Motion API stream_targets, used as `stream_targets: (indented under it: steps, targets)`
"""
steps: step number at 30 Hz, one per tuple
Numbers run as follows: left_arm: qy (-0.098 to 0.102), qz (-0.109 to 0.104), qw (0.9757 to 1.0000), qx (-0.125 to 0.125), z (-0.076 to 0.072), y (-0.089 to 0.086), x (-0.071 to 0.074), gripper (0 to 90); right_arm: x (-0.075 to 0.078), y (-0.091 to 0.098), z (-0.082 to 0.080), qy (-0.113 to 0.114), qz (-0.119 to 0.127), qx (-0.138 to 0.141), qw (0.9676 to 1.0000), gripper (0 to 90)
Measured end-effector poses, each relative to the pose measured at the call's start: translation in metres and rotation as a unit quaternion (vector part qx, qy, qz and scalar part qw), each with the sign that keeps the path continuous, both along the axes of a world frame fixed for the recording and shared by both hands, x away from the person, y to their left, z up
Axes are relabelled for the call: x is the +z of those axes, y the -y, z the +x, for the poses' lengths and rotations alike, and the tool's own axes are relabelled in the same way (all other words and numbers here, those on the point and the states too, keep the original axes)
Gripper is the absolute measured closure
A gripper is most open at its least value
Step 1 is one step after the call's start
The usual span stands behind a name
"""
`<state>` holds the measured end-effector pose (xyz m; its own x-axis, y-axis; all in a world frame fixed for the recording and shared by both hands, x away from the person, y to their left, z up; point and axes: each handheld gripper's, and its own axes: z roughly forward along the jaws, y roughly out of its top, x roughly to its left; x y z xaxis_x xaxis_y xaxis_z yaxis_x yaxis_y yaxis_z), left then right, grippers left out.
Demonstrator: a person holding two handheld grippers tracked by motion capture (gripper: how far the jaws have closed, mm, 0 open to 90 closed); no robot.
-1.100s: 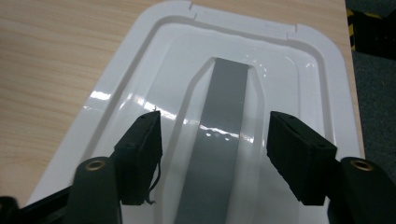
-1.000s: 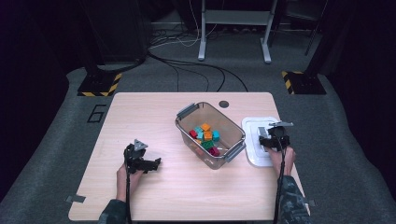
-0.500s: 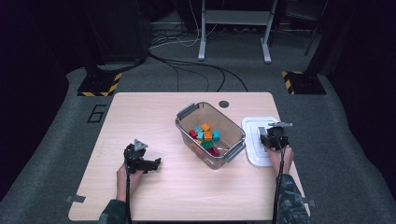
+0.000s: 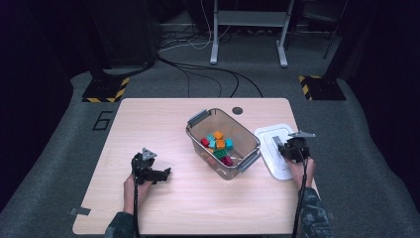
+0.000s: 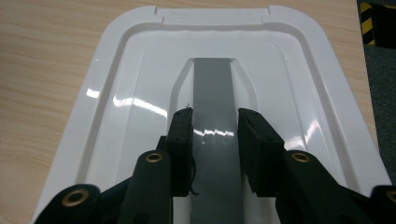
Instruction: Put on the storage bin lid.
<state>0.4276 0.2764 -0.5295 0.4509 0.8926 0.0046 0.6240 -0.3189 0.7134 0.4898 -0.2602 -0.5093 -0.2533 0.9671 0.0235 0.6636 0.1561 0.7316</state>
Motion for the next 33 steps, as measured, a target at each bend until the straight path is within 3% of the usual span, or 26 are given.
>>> stream_targets:
  steps: [5, 15, 16, 18, 22, 25, 33]
  targets:
    - [0.0, 0.002, 1.0, -0.003, 0.0, 0.0, 0.0, 0.0, 0.003, -0.001, 0.002, -0.02, 0.0, 0.0, 0.9998, 66.1]
    - [0.002, -0.002, 1.0, 0.001, 0.0, 0.0, 0.0, 0.0, 0.003, -0.005, 0.002, -0.011, 0.0, -0.02, 0.9997, 66.9]
    - [0.003, -0.001, 1.0, 0.001, 0.0, 0.0, 0.0, 0.0, 0.004, -0.005, 0.002, -0.01, -0.012, -0.019, 0.9997, 66.9]
    - [0.002, -0.002, 1.0, 0.001, 0.0, 0.0, 0.0, 0.0, 0.005, -0.004, 0.001, -0.005, -0.012, -0.023, 0.9997, 66.9]
    - [0.001, -0.002, 1.0, 0.002, 0.0, 0.0, 0.0, 0.0, 0.017, 0.001, -0.002, 0.007, 0.0, -0.024, 0.9997, 66.9]
    - [0.002, -0.002, 1.0, 0.001, 0.0, 0.0, 0.0, 0.0, 0.024, 0.001, -0.003, 0.012, -0.01, -0.017, 0.9997, 67.0]
    - [0.003, -0.001, 1.0, 0.001, 0.0, 0.0, 0.0, 0.0, 0.04, 0.003, -0.005, 0.01, -0.009, -0.009, 0.9999, 66.9]
